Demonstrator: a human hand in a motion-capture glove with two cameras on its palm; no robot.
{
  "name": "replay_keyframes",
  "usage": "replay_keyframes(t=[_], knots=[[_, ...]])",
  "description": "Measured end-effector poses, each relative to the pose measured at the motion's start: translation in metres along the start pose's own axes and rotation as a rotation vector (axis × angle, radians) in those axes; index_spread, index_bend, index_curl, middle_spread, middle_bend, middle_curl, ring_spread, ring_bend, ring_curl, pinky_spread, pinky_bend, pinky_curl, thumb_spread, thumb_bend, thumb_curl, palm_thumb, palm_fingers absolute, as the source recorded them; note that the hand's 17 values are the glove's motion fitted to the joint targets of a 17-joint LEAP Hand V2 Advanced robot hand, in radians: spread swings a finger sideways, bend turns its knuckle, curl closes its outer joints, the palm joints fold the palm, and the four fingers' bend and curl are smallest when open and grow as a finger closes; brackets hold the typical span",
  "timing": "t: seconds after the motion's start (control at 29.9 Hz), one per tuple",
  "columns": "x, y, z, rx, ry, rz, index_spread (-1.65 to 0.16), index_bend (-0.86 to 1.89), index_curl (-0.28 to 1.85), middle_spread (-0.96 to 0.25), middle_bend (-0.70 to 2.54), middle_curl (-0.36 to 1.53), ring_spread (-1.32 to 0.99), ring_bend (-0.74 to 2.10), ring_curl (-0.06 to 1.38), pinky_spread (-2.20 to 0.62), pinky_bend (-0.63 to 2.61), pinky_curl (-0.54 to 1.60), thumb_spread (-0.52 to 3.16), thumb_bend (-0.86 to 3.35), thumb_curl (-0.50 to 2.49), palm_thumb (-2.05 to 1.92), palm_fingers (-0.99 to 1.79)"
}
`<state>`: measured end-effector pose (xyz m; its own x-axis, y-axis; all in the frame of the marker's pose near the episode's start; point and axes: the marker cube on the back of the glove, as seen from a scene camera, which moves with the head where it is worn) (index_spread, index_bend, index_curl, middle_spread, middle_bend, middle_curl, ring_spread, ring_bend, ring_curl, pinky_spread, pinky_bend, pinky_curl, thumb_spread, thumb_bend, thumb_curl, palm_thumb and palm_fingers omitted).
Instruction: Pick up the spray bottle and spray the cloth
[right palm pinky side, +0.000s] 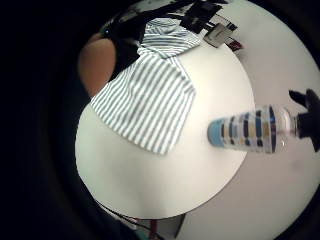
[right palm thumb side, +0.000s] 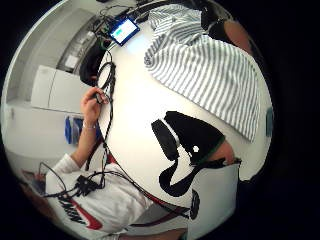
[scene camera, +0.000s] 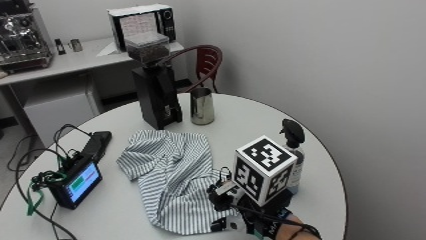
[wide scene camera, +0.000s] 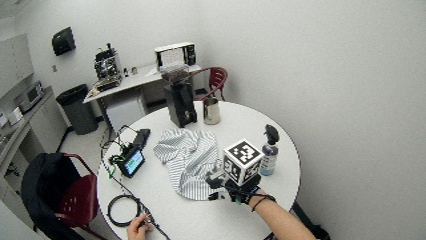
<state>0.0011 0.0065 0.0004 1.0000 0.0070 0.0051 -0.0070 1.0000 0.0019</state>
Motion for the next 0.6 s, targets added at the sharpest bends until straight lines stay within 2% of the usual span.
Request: replay_keyframes(t=[0.27,0.6], knots=[[0.016,0.037,-0.014,0.09,-0.074,0.059,-0.3,0.26,0.21,-0.03,0.31,0.18,0.01,0.29,0.18,0.18,0.26,0.17,0.77,0.23,0.11,0.44,0.69],[0.073,0.07,-0.051,0.347,-0.227,0.248,-0.34,0.2,0.27,-0.04,0.29,0.24,0.01,0.28,0.22,0.21,0.2,0.21,0.99,0.18,0.16,0.49,0.74]])
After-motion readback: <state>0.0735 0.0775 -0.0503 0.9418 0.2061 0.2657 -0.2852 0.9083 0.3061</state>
